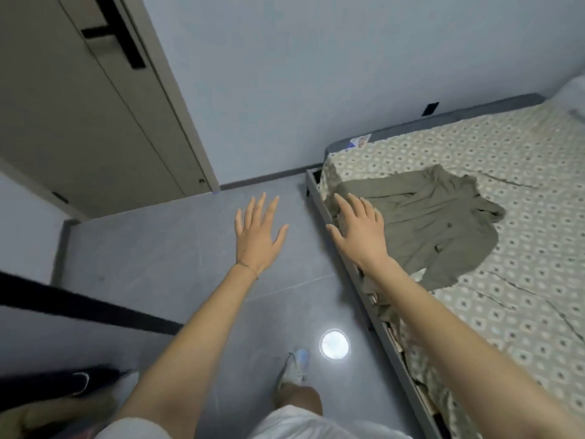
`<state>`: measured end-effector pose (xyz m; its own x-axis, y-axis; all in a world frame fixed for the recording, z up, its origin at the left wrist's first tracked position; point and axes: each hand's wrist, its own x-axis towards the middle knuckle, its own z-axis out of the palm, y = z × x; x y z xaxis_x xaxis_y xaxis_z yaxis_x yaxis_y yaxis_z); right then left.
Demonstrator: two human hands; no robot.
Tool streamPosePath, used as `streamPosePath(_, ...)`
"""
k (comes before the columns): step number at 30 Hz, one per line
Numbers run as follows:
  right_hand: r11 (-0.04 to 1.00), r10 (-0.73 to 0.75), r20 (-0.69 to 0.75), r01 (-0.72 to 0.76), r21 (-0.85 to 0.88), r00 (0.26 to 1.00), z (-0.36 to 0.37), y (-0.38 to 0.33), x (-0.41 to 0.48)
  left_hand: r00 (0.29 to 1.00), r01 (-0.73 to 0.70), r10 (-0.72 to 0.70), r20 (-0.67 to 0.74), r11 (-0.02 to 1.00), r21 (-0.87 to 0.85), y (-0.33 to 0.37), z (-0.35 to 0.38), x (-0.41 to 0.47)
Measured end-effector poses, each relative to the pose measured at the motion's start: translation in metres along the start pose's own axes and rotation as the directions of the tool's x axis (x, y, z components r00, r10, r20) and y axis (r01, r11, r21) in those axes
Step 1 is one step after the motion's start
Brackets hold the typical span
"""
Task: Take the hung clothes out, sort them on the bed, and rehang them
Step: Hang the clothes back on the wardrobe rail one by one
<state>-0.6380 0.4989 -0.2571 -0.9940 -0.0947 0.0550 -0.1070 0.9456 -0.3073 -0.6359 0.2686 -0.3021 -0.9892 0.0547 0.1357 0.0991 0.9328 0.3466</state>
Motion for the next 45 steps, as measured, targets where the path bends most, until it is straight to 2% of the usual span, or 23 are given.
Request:
streamPosePath(5, 0.975, 0.224, -0.035, -0.224, 0.002, 0.974, -0.010, 0.055, 0.035, 0.982, -0.176, 0.179, 0.058, 0.983, -0.048, 0.039, 0.025, 0.087)
streamPosePath(15, 0.842, 0.539, -0.080, -0.539, 0.032, 0.838, -0.022, 0.176, 0.064, 0.877, -0.440, 0.445, 0.179, 0.895, -0.070, 0.138, 0.105, 0.204)
streamPosePath(25, 0.726, 0.687, -0.048, -0.681, 0.096, 0.725, -0.031, 0.319, 0.116, 0.783, -0.550, 0.551, 0.288, 0.830, -0.092, 0.259, 0.189, 0.299)
streamPosePath(34, 0.629, 0.771, 0.008, -0.764, 0.148, 0.637, -0.026, 0.415, 0.157, 0.712, -0.604, 0.606, 0.354, 0.786, -0.132, 0.337, 0.259, 0.373)
streamPosePath(38, 0.576, 0.809, 0.030, -0.802, 0.161, 0.587, -0.011, 0.464, 0.179, 0.664, -0.648, 0.655, 0.361, 0.745, -0.158, 0.365, 0.309, 0.410)
streamPosePath(41, 0.532, 0.838, 0.047, -0.832, 0.158, 0.544, 0.004, 0.501, 0.195, 0.654, -0.645, 0.661, 0.368, 0.741, -0.187, 0.383, 0.355, 0.439)
streamPosePath(45, 0.463, 0.876, 0.059, -0.870, 0.169, 0.478, 0.039, 0.553, 0.220, 0.601, -0.623, 0.638, 0.482, 0.751, -0.217, 0.412, 0.421, 0.481)
